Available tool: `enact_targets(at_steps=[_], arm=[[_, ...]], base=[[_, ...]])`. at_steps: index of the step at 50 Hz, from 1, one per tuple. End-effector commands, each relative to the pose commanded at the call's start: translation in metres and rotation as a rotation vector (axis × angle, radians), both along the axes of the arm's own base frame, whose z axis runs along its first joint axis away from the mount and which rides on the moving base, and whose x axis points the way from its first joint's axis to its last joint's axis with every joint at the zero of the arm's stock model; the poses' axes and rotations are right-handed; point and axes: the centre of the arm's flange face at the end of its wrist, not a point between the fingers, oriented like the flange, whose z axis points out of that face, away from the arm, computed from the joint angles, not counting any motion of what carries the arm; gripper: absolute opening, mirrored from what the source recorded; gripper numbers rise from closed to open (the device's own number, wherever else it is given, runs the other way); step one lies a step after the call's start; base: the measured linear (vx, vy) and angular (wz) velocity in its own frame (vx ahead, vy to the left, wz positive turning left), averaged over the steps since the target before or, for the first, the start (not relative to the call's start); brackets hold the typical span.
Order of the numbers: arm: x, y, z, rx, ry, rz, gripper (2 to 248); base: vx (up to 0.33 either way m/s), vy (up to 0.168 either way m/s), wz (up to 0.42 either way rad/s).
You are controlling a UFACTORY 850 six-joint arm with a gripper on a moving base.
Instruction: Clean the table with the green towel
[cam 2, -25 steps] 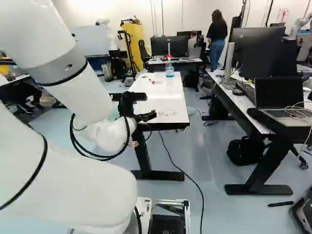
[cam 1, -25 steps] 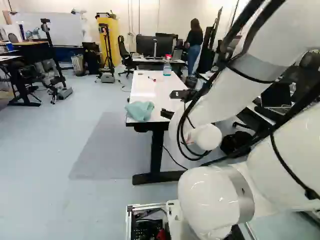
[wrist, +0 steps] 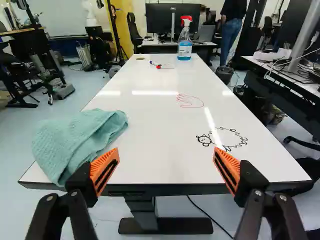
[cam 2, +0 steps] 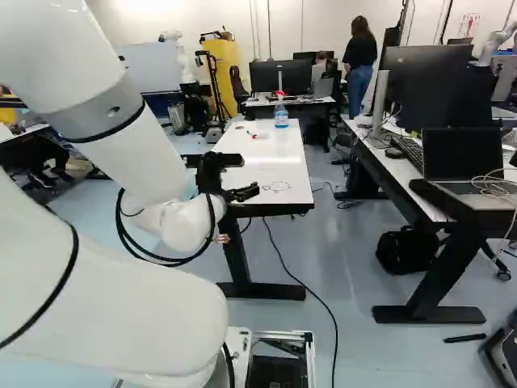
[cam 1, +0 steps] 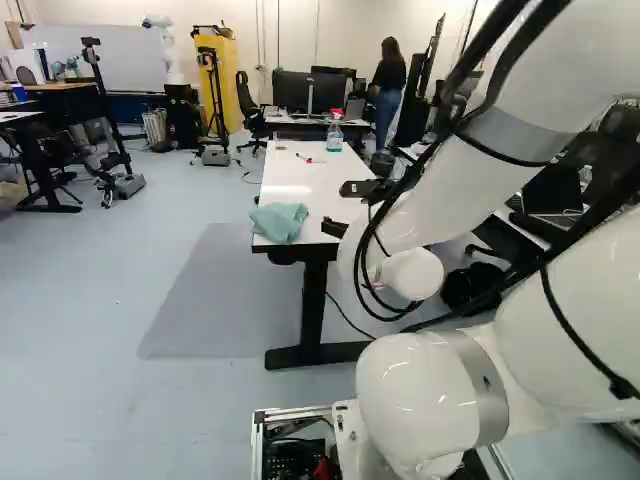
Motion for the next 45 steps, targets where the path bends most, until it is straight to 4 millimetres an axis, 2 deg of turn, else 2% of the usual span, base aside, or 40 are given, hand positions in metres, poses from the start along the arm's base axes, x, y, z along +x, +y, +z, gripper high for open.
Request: enact_targets(at_steps=[23, 45], arm=[[0.008, 0.005, 0.006, 0.0, -0.015, 0.019, 247], [0.023, 0.015, 0.026, 0.002, -0.067, 0.05, 247]], base=[[0.0, 0.0, 0.0], [0.0, 0.0, 0.0]])
